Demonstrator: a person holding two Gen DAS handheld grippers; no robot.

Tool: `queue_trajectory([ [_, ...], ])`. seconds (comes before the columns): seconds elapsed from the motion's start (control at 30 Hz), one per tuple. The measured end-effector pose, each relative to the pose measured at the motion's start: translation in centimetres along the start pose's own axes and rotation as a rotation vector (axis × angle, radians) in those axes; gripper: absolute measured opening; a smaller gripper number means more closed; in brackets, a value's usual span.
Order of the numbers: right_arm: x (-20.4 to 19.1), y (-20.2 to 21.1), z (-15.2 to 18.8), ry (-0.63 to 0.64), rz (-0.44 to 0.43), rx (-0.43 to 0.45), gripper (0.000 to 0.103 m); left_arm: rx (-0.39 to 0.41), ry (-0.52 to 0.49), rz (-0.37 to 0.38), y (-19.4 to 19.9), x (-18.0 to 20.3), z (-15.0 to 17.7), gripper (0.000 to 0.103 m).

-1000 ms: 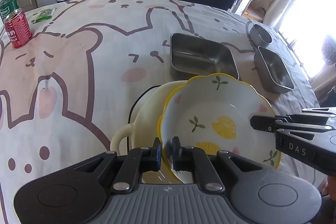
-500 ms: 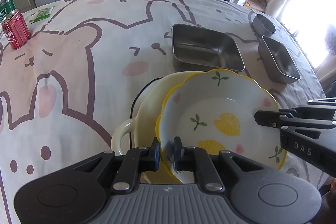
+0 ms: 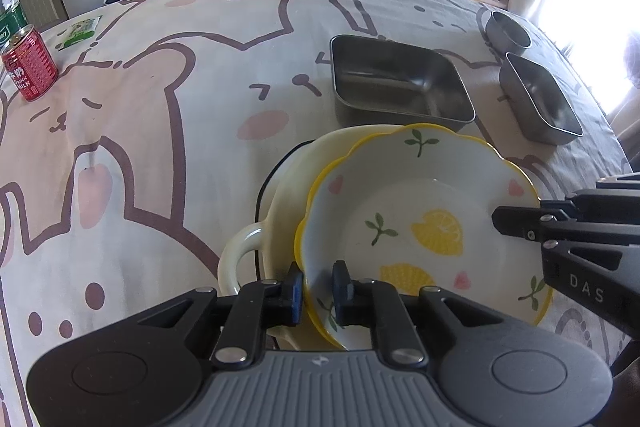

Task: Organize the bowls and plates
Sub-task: 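Carry and lower the yellow-rimmed bowl with both tools into the cream bowl, then settle the yellow-rimmed bowl with both tools down inside the cream bowl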

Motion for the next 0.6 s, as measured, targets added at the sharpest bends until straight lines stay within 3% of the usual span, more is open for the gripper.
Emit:
queue_trajectory([
  [0.6,0.2,-1.0,0.2,0.015,-0.006,-0.035,0.013,-0.02,-0.057,-0.013,-0.3,0.4,0.3,0.016],
])
Point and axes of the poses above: each gripper's, at about its wrist camera, not at the fingertips, and y roughly against the way its jaws point, x to its right, z to its underside, the point moved 7 cm from there along -y, roughly the way its jaws point, and after that the axes turned 13 degrees about y, right-handed, at the moved point
